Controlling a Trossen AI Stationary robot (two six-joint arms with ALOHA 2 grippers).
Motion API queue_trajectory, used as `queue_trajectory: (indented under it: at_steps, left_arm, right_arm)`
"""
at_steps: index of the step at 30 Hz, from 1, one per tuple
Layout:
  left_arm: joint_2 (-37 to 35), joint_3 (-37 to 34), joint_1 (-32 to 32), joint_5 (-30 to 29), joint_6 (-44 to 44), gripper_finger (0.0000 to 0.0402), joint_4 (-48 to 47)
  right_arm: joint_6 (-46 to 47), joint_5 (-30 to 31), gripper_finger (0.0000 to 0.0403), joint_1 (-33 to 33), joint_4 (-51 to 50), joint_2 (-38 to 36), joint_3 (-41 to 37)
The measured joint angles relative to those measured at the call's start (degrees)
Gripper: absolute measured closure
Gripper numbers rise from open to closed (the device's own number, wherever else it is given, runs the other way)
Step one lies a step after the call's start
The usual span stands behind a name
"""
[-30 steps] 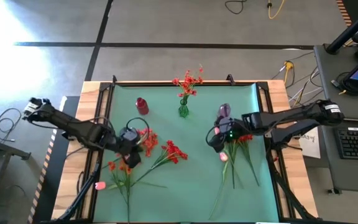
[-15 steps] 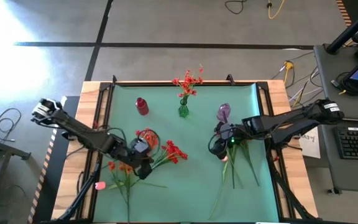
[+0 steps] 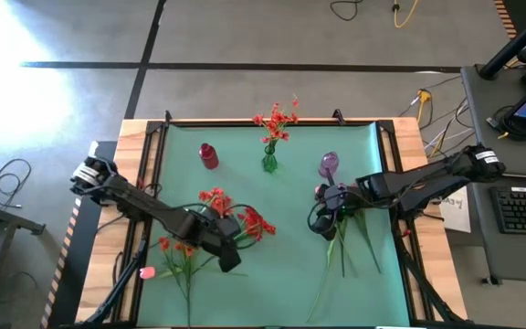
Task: Sort flowers into vase by color
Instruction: Put the middle left red flower in the violet flower vase
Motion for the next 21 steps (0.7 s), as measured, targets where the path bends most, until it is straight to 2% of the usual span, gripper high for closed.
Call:
queue_trajectory:
  at_steps: [3,7,11,17,21]
  left_arm:
    - [2.9,1.0,0.6,0.0,-0.5,0.0162,-0.4]
    - [6.0,2.1,1.0,0.0,0.0,0.0135,-1.1]
    - [7.7,2.3,1.4,0.0,0.8,0.0132,-1.3]
    - [8.7,2.3,1.6,-4.1,1.6,0.0132,-2.5]
    - [9.7,2.3,1.6,-4.6,3.6,0.0139,-2.5]
  right_arm:
    - [0.0,-1.9,0.0101,0.0,-0.7,-0.6,0.0]
    - [0.0,-3.4,0.0101,0.0,-2.7,-1.4,0.0]
    - [0.4,-4.1,0.0101,0.2,-3.6,-1.9,0.0]
    - [0.9,-4.4,0.0101,1.4,-5.0,-2.5,0.0]
    - [2.3,-4.5,0.0101,2.7,-7.1,-3.4,0.0]
